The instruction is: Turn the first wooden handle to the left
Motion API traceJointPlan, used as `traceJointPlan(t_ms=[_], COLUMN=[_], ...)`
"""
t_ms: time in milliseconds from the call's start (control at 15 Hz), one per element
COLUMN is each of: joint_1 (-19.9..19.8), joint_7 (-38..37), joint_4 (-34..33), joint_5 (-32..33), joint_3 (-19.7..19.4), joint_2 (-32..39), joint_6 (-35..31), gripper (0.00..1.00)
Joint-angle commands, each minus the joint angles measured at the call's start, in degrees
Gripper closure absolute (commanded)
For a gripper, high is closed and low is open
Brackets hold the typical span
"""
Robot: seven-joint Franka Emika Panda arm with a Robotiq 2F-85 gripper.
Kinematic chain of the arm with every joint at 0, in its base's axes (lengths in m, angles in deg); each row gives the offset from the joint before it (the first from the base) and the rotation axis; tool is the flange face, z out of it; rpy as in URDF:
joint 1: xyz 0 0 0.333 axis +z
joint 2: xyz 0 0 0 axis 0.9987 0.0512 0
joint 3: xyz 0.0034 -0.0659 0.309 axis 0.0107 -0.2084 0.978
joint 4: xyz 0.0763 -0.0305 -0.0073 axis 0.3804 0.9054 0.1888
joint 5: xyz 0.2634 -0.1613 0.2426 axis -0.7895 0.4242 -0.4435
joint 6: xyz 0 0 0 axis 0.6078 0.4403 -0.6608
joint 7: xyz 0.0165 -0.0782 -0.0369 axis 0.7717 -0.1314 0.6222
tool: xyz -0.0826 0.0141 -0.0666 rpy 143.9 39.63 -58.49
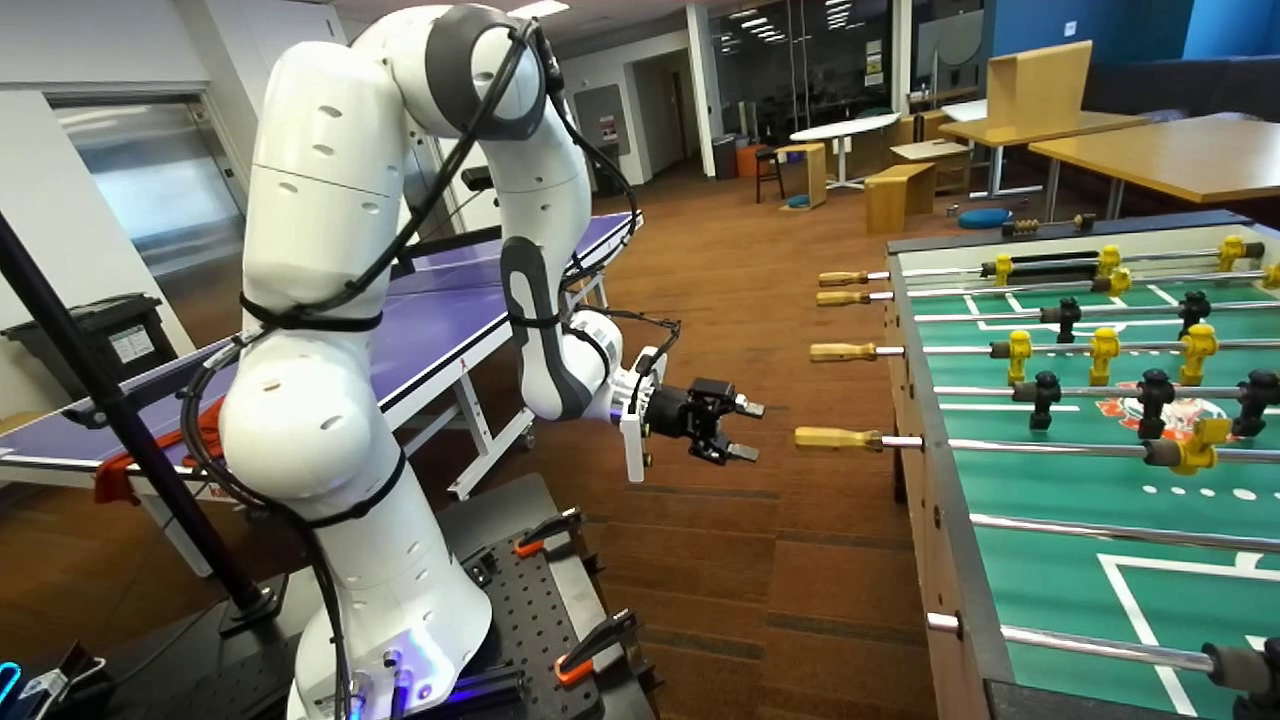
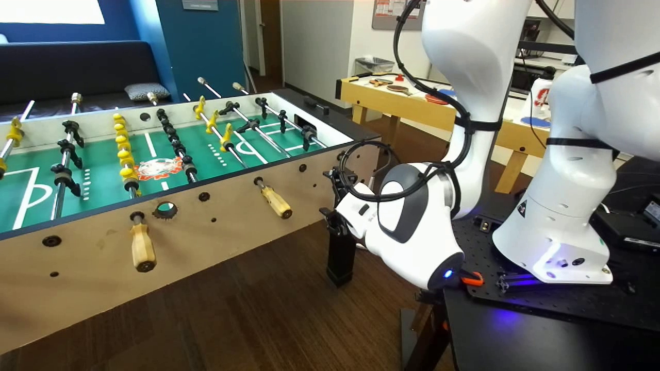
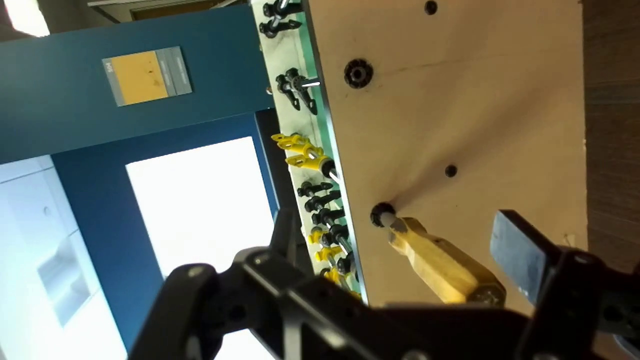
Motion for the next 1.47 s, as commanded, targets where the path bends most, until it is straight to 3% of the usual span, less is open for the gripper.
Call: traceJointPlan(t_ms=[0, 600, 1400], joint_1=[4.73, 6.40, 5.97], joint_7=[2.75, 7.41, 6.59], joint_4=[-4.23, -12.61, -21.37], joint_5=[2.40, 6.22, 10.59], joint_3=[-3.82, -6.35, -7.92], joint_2=[4.58, 15.81, 22.81], joint_6=[5.64, 9.29, 12.13], gripper=[0.00, 0.00, 0.00])
